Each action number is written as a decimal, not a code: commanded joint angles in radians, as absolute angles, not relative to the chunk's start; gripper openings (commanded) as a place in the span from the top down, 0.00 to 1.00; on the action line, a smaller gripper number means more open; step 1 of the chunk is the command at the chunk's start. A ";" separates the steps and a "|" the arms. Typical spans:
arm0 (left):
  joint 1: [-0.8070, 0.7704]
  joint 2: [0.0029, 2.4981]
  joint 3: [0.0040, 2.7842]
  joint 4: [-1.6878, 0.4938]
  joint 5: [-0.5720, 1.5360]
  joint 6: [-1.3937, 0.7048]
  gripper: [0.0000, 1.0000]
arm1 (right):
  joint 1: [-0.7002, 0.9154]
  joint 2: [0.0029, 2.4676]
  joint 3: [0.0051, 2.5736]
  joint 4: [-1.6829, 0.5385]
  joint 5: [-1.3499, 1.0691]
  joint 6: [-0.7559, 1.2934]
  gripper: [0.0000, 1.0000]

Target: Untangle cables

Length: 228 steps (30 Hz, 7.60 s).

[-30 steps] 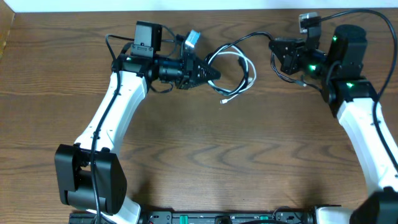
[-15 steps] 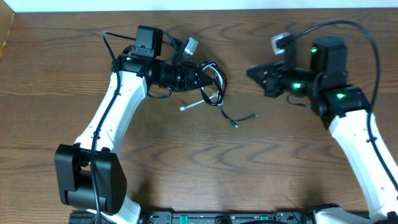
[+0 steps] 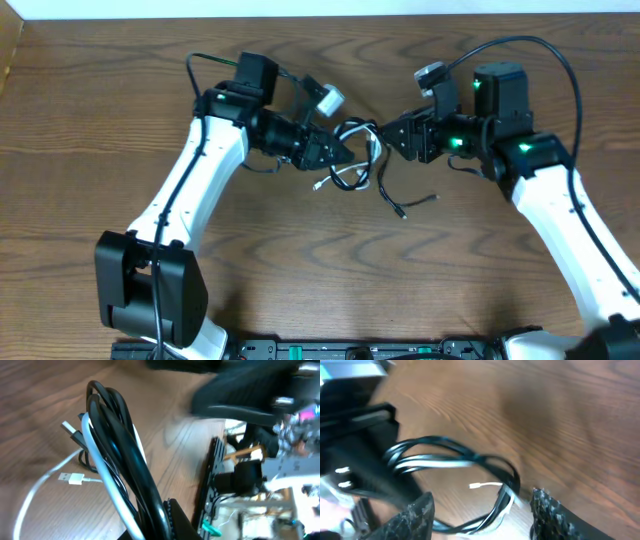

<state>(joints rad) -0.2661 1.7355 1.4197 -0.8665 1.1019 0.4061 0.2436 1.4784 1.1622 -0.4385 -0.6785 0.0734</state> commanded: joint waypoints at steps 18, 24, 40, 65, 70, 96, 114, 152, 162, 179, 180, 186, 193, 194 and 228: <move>-0.293 1.725 1.424 -0.863 1.384 0.518 0.92 | 0.198 1.594 1.165 -0.405 -0.904 -0.323 0.52; -0.293 1.725 1.424 -0.826 1.383 0.496 0.93 | 0.198 1.606 1.165 -0.387 -0.904 -0.321 0.70; -0.181 1.681 1.441 -0.754 1.117 0.352 0.48 | 0.196 1.606 1.165 -0.414 -0.866 -0.300 0.86; -0.242 1.762 1.442 -0.587 0.756 0.169 0.47 | 0.159 1.606 1.165 -0.498 -0.768 -0.167 0.76; -0.248 1.850 1.442 -0.441 0.750 0.060 0.45 | 0.096 1.606 1.165 -0.517 -0.659 -0.042 0.61; -0.426 2.368 2.061 -0.649 0.378 0.230 0.41 | 0.051 1.606 1.165 -0.633 -0.627 -0.005 0.51; -0.464 2.486 2.059 -0.536 0.303 0.276 0.45 | 0.052 1.606 1.165 -0.673 -0.627 -0.016 0.52; -0.546 2.484 2.005 -0.762 0.279 0.131 0.93 | 0.052 1.606 1.165 -0.704 -0.593 -0.042 0.51; -0.477 2.175 2.009 -0.890 0.405 -0.005 0.93 | 0.052 1.606 1.165 -0.650 -0.703 0.046 0.50; -0.464 2.025 2.009 -0.952 0.516 -0.062 0.93 | 0.114 1.606 1.165 -0.352 -0.818 0.633 0.57; -0.461 2.025 2.009 -0.949 0.516 -0.081 0.93 | 0.126 1.606 1.164 -0.356 -0.787 0.667 0.58; -0.439 2.025 2.009 -0.936 0.517 -0.185 0.92 | 0.195 1.607 1.163 -0.354 -0.608 0.802 0.61; -0.439 2.025 2.009 -0.936 0.591 -0.193 0.92 | 0.224 1.611 1.163 -0.303 -0.542 0.889 0.63; -0.439 2.025 2.009 -0.936 0.602 -0.194 0.93 | 0.228 1.615 1.163 -0.291 -0.540 0.899 0.63; -0.393 2.025 2.009 -0.952 0.702 -0.176 0.93 | 0.257 1.908 1.163 -0.150 -0.476 0.883 0.62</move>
